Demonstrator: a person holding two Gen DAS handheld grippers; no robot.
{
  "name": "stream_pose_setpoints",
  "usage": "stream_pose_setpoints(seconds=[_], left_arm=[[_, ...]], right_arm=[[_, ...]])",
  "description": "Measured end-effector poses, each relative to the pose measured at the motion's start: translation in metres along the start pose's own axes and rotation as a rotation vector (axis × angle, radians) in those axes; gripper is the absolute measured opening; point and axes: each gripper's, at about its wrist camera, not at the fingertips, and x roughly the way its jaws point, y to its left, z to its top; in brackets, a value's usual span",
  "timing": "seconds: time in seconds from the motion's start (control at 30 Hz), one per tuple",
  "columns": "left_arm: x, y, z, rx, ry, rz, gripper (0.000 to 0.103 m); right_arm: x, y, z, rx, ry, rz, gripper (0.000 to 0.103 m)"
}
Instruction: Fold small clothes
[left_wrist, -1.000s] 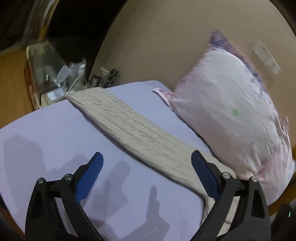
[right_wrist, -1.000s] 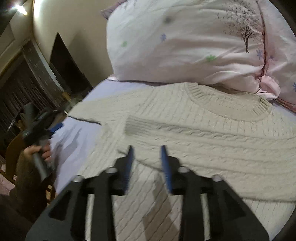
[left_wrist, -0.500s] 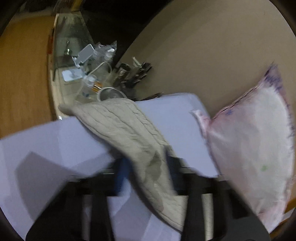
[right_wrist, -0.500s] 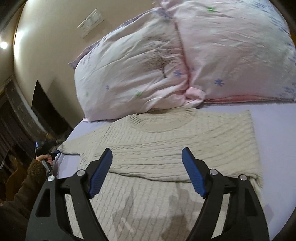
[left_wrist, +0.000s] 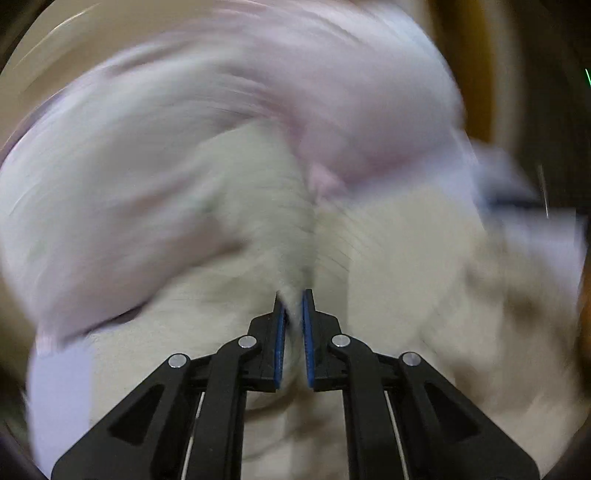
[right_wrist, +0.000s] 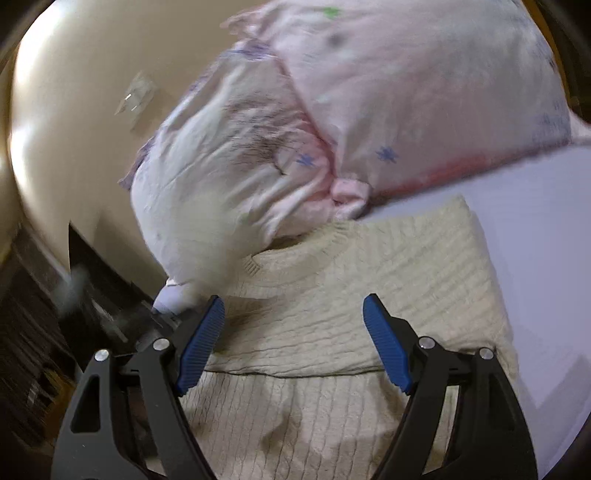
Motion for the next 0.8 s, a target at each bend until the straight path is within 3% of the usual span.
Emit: stream_pose_setpoints(seconds=[0.03, 0.1, 0.13, 0.17, 0.2, 0.33, 0.4, 0.47, 0.5, 0.53, 0.6, 0.7, 0.77, 0.8], left_arm=[[0.011, -0.032, -0.005, 0.112, 0.028, 0.02, 0.01], [0.01, -0.059, -0.013, 0.215, 0.003, 0.08, 0.019], [0.0, -0.059, -0.017, 0.214, -0.022, 0.083, 0.037], [-0.009, -0.052, -0.019, 0.18, -0.038, 0.079, 0.058], [-0.02, -0.042, -0.021, 0.131, -0.055, 0.073, 0.062], [-0.065, 0.018, -0.045, -0.118, -0.059, -0.007, 0.063], [-0.082, 0.044, -0.065, -0.208, -0.033, -0.012, 0.065], [-0.1, 0.071, -0.093, -0.302, 0.004, 0.017, 0.067], [-0.107, 0.079, -0.108, -0.348, 0.019, 0.015, 0.068], [-0.116, 0.089, -0.125, -0.413, 0.04, -0.006, 0.069], [-0.126, 0.104, -0.155, -0.54, 0.075, -0.075, 0.069], [-0.136, 0.107, -0.182, -0.646, 0.098, -0.143, 0.069], [-0.143, 0.107, -0.198, -0.703, 0.106, -0.195, 0.069], [-0.145, 0.104, -0.207, -0.731, 0.115, -0.227, 0.069]], right_arm=[[0.001, -0.011, 0.001, 0.048, 0.017, 0.004, 0.077], [0.003, -0.027, 0.004, 0.117, 0.049, 0.01, 0.076], [0.005, -0.035, 0.005, 0.147, 0.068, 0.012, 0.07], [0.006, -0.039, 0.006, 0.162, 0.08, 0.008, 0.066], [0.008, -0.043, 0.006, 0.175, 0.093, -0.007, 0.059], [0.02, -0.05, 0.005, 0.185, 0.134, -0.083, 0.055], [0.024, -0.051, 0.001, 0.179, 0.141, -0.144, 0.053], [0.031, -0.051, -0.004, 0.156, 0.153, -0.189, 0.036], [0.038, -0.05, -0.007, 0.136, 0.178, -0.189, 0.008], [0.047, -0.048, -0.012, 0.112, 0.208, -0.178, 0.008], [0.043, -0.047, -0.011, 0.089, 0.162, -0.205, 0.008], [0.028, -0.052, -0.005, 0.115, 0.1, -0.219, 0.011], [0.017, -0.047, -0.009, 0.104, 0.118, -0.209, 0.028], [0.007, -0.043, -0.014, 0.091, 0.126, -0.207, 0.046]])
